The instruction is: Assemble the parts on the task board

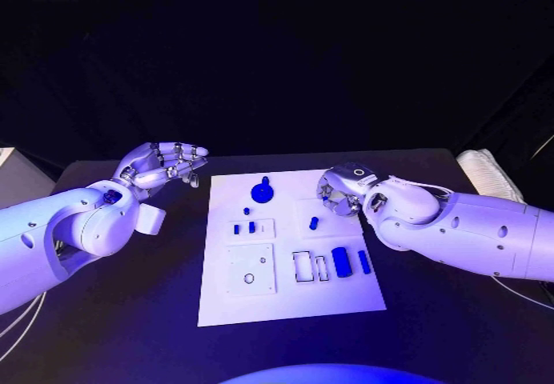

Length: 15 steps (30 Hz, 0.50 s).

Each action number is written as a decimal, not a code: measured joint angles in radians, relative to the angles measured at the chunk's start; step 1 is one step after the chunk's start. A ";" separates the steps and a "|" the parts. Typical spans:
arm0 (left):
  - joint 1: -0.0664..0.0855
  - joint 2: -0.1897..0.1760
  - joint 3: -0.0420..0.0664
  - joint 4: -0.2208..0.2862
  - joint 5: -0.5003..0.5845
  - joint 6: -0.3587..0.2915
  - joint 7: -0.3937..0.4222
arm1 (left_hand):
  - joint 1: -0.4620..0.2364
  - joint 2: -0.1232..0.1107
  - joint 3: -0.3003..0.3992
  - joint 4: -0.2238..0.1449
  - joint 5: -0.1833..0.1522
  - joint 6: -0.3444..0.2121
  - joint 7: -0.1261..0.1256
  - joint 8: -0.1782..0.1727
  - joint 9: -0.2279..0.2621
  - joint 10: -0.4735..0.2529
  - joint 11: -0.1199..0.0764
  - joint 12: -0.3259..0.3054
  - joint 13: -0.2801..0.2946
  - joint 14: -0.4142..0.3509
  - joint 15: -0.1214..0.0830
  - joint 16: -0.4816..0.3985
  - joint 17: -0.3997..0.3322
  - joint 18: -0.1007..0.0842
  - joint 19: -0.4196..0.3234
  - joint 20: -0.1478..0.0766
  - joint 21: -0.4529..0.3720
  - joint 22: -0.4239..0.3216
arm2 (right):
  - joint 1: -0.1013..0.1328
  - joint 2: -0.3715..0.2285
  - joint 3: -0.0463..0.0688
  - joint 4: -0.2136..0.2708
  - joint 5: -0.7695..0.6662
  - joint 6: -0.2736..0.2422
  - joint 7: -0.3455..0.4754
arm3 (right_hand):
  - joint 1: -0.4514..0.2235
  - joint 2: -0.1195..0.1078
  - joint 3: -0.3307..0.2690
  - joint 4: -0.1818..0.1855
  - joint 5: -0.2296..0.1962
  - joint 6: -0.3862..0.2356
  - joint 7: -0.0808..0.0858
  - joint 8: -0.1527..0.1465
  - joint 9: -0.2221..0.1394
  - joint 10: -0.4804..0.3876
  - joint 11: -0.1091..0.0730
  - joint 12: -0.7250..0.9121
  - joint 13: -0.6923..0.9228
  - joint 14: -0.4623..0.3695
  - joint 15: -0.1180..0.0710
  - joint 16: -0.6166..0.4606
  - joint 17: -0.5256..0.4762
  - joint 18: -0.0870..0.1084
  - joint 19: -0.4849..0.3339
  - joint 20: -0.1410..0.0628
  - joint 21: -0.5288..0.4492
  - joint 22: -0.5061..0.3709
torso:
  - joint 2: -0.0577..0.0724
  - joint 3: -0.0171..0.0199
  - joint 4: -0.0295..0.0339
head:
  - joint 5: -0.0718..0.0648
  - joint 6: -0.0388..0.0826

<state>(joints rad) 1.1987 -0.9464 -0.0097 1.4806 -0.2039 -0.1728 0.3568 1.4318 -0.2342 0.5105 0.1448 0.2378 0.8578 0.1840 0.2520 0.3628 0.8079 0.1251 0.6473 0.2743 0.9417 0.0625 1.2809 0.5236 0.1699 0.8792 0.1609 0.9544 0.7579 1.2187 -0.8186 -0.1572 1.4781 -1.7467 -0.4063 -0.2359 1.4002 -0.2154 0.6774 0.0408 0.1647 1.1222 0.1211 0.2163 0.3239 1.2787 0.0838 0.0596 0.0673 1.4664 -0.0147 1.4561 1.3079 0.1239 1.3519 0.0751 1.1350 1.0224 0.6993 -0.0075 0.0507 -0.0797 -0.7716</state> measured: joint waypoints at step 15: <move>0.000 0.003 0.000 -0.007 0.000 -0.004 0.000 | 0.000 0.000 0.000 0.000 0.000 0.000 0.000 0.000 0.000 0.000 0.000 0.000 -0.001 0.000 0.000 0.000 0.000 0.000 0.000 0.000 0.000 0.000 | 0.016 -0.054 0.008 0.093 0.019 -0.083 0.007 | -0.004 0.004 0.000 -0.006 -0.003 0.000 0.000 0.004 0.004 0.000 0.000 0.004 0.000 0.000 0.000 0.000 0.000 0.000 0.000 0.000 0.012 0.012 | 0.000 0.0002 0.0000 | 0.001 0.004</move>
<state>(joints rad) 1.1986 -0.9436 -0.0096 1.4737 -0.2040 -0.1767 0.3565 1.4319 -0.2342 0.5106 0.1448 0.2378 0.8578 0.1840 0.2520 0.3628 0.8079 0.1251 0.6473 0.2730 0.9417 0.0625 1.2809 0.5235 0.1699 0.8792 0.1608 0.9544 0.7580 1.2348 -0.8727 -0.1488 1.5707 -1.7273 -0.4897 -0.2291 1.3964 -0.2116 0.6778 0.0351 0.1618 1.1222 0.1211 0.2201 0.3276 1.2787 0.0838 0.0633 0.0674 1.4664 -0.0147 1.4561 1.3078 0.1239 1.3519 0.0752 1.1469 1.0348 0.6993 -0.0073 0.0507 -0.0786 -0.7678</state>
